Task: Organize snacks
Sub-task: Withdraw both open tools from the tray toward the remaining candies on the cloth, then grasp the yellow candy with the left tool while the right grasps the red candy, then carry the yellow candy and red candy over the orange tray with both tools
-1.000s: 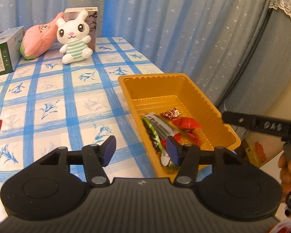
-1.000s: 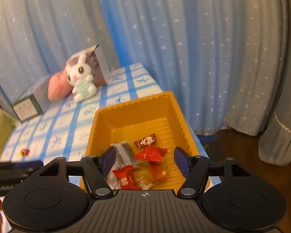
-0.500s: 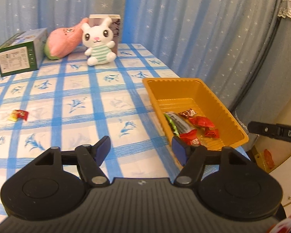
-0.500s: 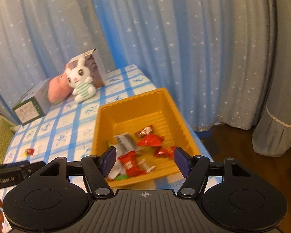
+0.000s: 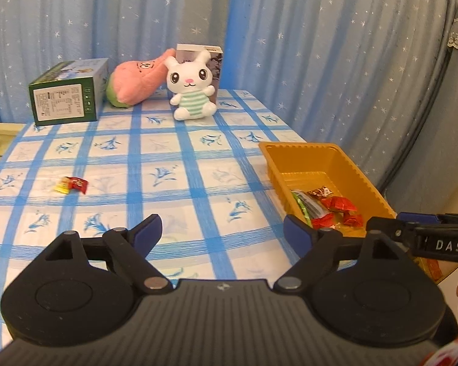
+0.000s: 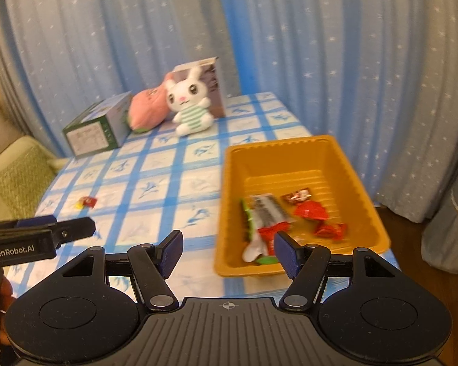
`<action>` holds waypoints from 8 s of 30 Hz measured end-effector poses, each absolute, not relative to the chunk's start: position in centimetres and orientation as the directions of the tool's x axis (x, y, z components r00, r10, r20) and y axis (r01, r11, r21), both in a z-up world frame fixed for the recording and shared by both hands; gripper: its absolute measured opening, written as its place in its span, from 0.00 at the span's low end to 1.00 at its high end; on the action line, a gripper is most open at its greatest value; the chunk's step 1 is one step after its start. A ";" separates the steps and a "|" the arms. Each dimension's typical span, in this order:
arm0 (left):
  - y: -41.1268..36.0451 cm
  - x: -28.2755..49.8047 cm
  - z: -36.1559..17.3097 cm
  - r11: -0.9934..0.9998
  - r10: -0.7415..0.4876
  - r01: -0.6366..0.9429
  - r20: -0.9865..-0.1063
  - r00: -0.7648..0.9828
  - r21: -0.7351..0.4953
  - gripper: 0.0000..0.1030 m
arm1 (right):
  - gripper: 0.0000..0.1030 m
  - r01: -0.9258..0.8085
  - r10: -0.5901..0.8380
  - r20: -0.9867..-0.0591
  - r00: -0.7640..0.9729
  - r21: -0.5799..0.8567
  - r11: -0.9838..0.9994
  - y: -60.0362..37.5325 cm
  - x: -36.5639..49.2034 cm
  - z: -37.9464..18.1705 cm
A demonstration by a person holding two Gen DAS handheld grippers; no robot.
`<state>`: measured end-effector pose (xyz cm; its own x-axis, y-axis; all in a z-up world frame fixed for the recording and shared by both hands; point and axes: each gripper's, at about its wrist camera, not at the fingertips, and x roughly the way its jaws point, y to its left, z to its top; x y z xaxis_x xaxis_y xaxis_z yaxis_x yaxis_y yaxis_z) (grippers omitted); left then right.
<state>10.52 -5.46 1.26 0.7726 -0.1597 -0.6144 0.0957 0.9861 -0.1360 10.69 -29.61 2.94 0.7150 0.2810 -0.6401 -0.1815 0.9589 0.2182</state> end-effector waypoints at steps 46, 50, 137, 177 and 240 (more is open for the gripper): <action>10.7 10.6 -1.1 0.973 0.063 -0.195 -0.664 0.745 -0.126 0.86 | 0.64 -0.437 0.436 -0.671 0.600 0.183 0.881 -13.1 16.5 -0.8; 11.8 11.8 -2.2 0.971 0.079 -0.211 -0.673 0.735 -0.117 0.86 | 0.64 -0.455 0.450 -0.668 0.593 0.182 0.871 -12.0 17.9 -1.7; 17.9 29.4 -13.0 0.993 0.043 -0.105 -0.691 0.721 -0.047 0.20 | 0.18 -0.618 0.516 -0.679 0.522 0.115 0.778 -3.3 32.4 -11.2; 3.9 18.1 -5.3 0.984 -0.139 0.030 -0.645 0.751 -0.177 0.19 | 0.18 -0.297 0.347 -0.691 0.635 0.196 0.934 -15.9 21.0 -4.5; -16.3 14.5 0.8 0.930 -0.356 0.328 -0.620 0.699 -0.164 0.19 | 0.18 0.026 0.113 -0.633 0.766 0.206 0.978 -37.4 12.4 1.8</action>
